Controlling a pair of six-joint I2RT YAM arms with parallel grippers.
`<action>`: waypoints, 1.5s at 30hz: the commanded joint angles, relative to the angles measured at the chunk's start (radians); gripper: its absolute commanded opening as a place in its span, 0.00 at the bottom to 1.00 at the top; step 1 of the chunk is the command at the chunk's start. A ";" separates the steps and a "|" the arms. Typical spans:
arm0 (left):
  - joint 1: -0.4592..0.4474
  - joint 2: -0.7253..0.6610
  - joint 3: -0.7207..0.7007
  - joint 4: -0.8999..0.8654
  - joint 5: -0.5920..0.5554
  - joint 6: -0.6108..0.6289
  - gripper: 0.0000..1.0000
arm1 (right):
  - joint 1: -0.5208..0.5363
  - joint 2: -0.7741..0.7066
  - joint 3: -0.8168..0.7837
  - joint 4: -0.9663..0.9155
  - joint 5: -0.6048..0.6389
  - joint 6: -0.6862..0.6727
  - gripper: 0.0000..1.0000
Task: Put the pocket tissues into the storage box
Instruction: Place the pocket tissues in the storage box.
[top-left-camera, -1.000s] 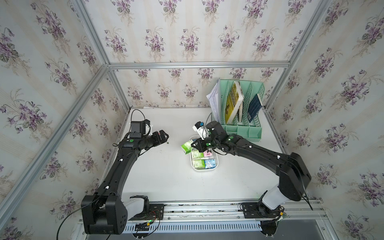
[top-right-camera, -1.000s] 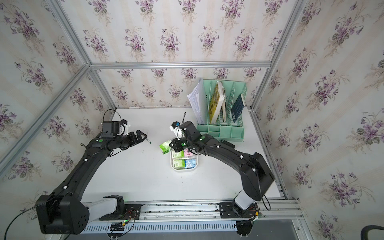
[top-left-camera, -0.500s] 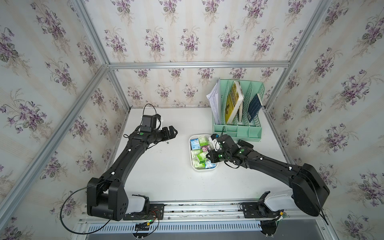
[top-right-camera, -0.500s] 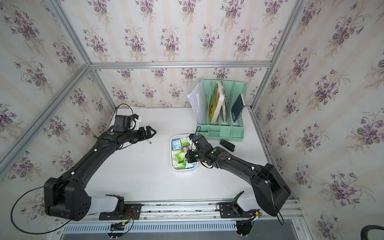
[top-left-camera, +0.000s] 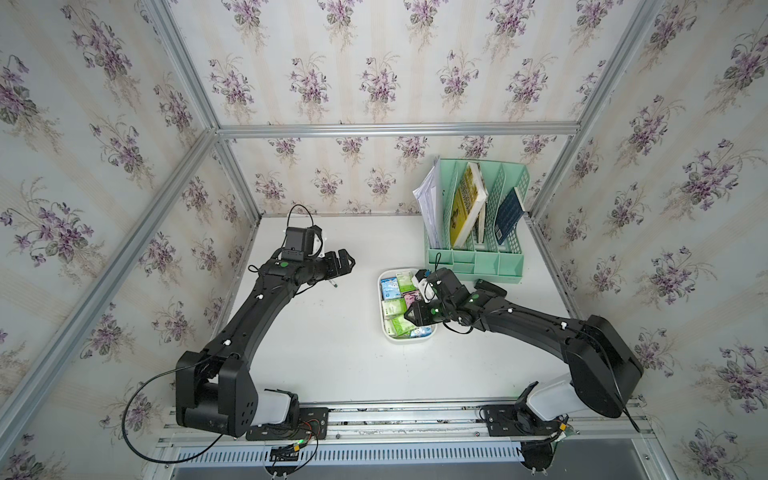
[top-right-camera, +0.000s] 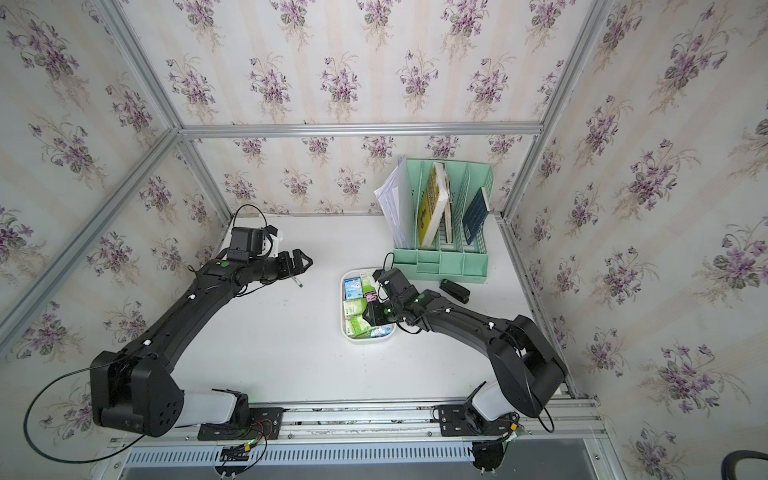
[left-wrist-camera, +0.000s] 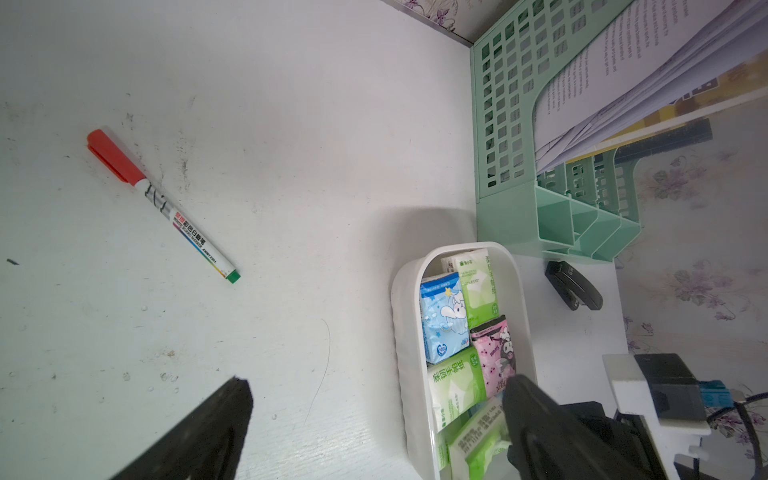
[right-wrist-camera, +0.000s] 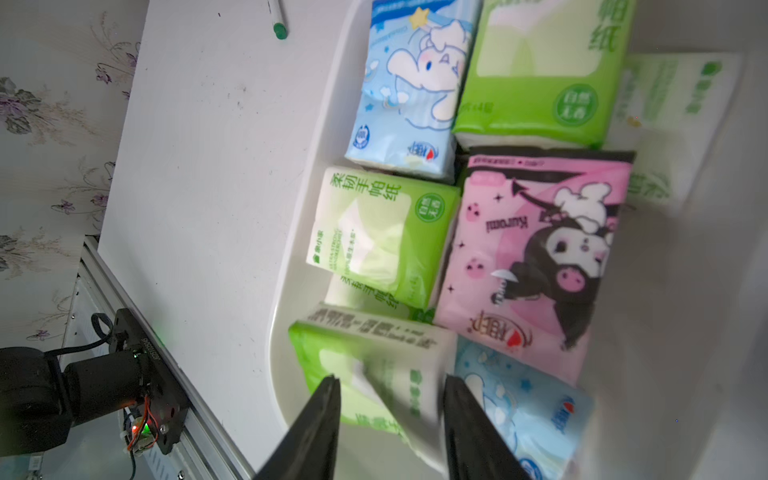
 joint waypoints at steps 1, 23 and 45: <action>0.001 0.002 0.009 -0.008 -0.015 0.006 0.99 | 0.001 0.004 0.016 -0.012 -0.024 -0.009 0.48; 0.001 0.002 0.031 -0.043 -0.070 0.042 0.99 | -0.003 0.026 0.004 -0.116 0.051 0.015 0.30; 0.004 -0.020 0.041 -0.074 -0.160 0.075 0.99 | 0.020 0.030 0.120 -0.147 0.017 -0.033 0.47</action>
